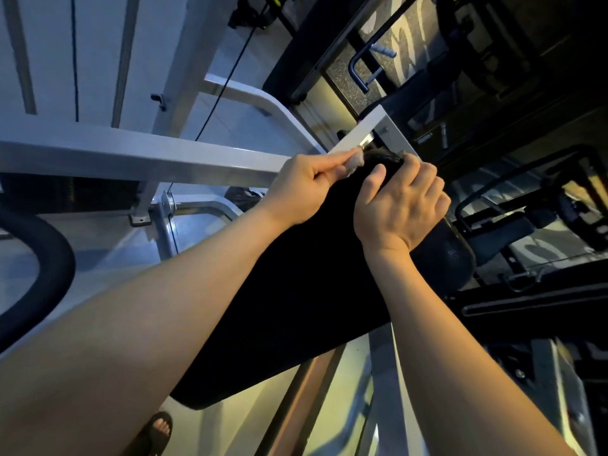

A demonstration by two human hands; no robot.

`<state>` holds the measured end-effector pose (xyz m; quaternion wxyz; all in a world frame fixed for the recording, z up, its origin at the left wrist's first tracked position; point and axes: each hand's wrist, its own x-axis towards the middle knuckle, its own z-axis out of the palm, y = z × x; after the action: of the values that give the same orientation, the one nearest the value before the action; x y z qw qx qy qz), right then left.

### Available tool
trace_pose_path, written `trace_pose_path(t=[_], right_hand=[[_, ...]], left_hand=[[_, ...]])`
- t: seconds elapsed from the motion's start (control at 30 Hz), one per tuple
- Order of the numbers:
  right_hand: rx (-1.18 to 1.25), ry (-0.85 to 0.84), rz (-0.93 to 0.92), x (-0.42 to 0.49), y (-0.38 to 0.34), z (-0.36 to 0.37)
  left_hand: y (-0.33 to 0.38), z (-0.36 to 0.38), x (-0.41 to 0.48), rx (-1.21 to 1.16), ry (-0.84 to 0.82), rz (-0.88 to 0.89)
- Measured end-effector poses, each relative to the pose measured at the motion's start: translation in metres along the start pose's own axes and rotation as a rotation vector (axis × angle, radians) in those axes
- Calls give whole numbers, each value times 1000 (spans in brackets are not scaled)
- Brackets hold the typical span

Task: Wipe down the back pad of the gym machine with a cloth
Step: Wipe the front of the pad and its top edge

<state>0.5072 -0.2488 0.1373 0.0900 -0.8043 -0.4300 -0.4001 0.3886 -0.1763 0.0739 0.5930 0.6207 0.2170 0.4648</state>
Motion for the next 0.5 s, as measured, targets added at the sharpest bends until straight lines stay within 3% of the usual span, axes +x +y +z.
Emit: trace_pose_path(t=[0.17,0.33,0.5], right_hand=[[-4,7,13,-2,-3,-1],[-12,-19,19,-1,-4,-5],[-1,-9,19,-2,-3,-3]], left_hand=[[-52,-24,-82,-46,42,-246],[-29,-21,-48,101,54,-126],[-31,-22,-70,26,-36,-224]])
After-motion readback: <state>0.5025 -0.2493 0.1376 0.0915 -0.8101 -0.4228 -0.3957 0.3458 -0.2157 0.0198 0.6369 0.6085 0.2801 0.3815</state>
